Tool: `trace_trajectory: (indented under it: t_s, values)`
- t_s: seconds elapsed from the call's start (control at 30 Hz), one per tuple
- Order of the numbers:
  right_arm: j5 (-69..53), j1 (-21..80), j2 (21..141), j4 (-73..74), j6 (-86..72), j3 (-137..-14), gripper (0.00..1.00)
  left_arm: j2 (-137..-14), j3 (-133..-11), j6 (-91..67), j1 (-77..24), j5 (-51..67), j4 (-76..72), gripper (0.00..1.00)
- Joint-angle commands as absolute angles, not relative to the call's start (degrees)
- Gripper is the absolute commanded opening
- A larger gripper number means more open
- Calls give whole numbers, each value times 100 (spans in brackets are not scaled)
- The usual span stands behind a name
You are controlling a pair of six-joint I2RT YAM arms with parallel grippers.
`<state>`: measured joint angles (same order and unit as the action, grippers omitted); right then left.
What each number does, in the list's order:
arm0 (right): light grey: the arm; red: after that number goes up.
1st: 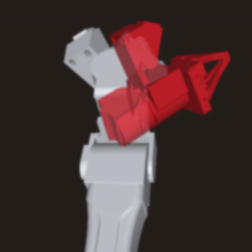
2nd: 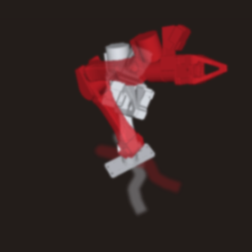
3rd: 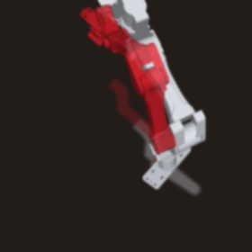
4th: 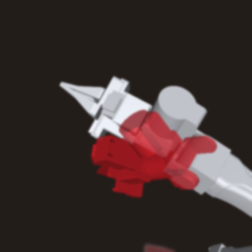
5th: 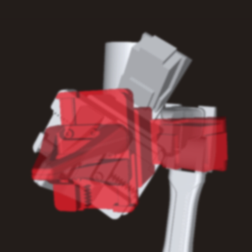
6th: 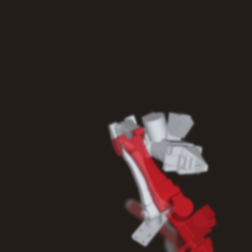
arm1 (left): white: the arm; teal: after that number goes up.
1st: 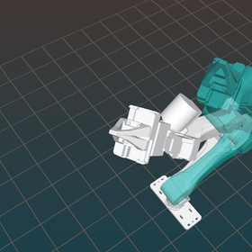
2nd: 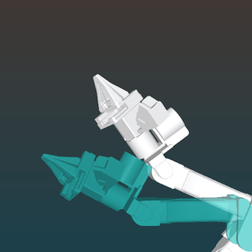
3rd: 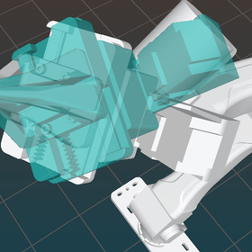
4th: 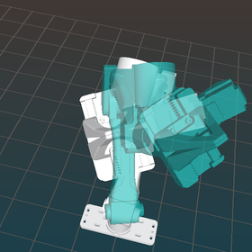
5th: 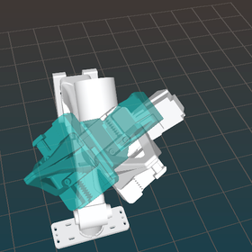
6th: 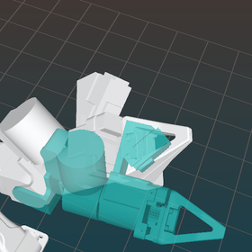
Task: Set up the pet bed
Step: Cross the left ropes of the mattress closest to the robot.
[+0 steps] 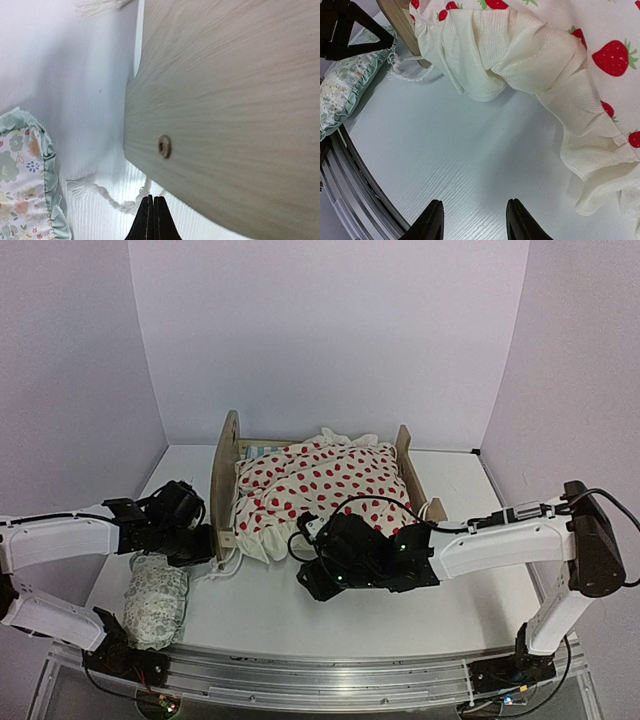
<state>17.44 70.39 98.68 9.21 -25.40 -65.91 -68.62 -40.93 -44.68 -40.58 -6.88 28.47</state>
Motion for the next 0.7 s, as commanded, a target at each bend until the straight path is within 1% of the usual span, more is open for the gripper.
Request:
trace_trajectory:
  t_s: [0.0, 0.1, 0.2, 0.33, 0.43, 0.53, 0.67]
  values:
    - [1606, 7041, 10027, 628, -2549, -6913, 44, -6400, -4366, -4418, -4075, -849, 3347, 0]
    - [1550, 7041, 10078, 599, -2581, -6897, 44, -6207, -4686, -4091, -4062, -1078, 3583, 0]
    - [1496, 7044, 10116, 576, -2608, -6868, 43, -6223, -5034, -3808, -4061, -1085, 3779, 0]
    - [1478, 7040, 10126, 567, -2622, -6822, 43, -6221, -5451, -3498, -4053, -1369, 4035, 0]
    - [1445, 7042, 10144, 537, -2659, -6795, 43, -6286, -5601, -3475, -4052, -1188, 4101, 0]
    - [1454, 7040, 10177, 502, -2653, -6816, 43, -6308, -5441, -3807, -4055, -696, 4084, 0]
    - [1479, 7041, 10274, 421, -2611, -6877, 43, -6029, -4724, -4388, -4052, -104, 3525, 0]
